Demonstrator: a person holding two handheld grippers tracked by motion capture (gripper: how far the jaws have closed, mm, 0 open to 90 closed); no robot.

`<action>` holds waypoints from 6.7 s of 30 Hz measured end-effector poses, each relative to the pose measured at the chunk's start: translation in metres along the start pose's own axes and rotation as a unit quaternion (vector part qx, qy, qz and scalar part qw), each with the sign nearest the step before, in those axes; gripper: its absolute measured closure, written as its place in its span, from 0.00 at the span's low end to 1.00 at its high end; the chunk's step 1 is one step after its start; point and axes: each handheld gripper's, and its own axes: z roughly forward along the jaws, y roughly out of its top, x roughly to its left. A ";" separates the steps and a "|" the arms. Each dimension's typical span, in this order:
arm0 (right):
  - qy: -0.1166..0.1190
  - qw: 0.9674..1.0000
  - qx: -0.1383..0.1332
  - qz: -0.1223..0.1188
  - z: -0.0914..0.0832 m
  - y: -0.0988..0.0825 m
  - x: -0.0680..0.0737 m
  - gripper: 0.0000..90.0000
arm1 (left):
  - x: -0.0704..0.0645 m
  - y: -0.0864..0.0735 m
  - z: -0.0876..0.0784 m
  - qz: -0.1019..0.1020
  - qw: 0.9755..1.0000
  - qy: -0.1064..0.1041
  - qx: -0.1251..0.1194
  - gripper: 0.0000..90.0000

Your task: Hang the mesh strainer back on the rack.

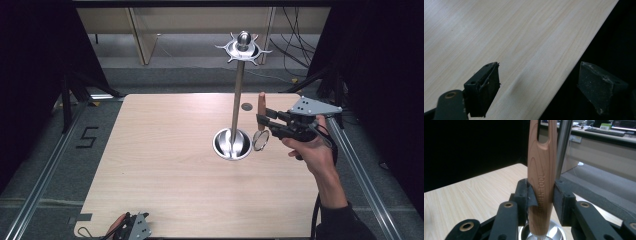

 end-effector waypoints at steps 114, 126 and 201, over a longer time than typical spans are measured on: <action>-0.037 0.997 -0.021 0.072 0.007 -0.009 0.006 0.46 | -0.001 0.000 0.000 0.006 1.000 -0.003 0.000 0.19; -0.052 0.997 -0.005 0.054 0.008 -0.021 0.006 0.44 | -0.001 0.000 -0.001 0.005 1.000 0.006 0.001 0.19; -0.001 0.989 0.151 0.011 0.027 -0.115 0.049 0.36 | -0.002 0.000 -0.002 0.005 1.000 -0.001 -0.001 0.19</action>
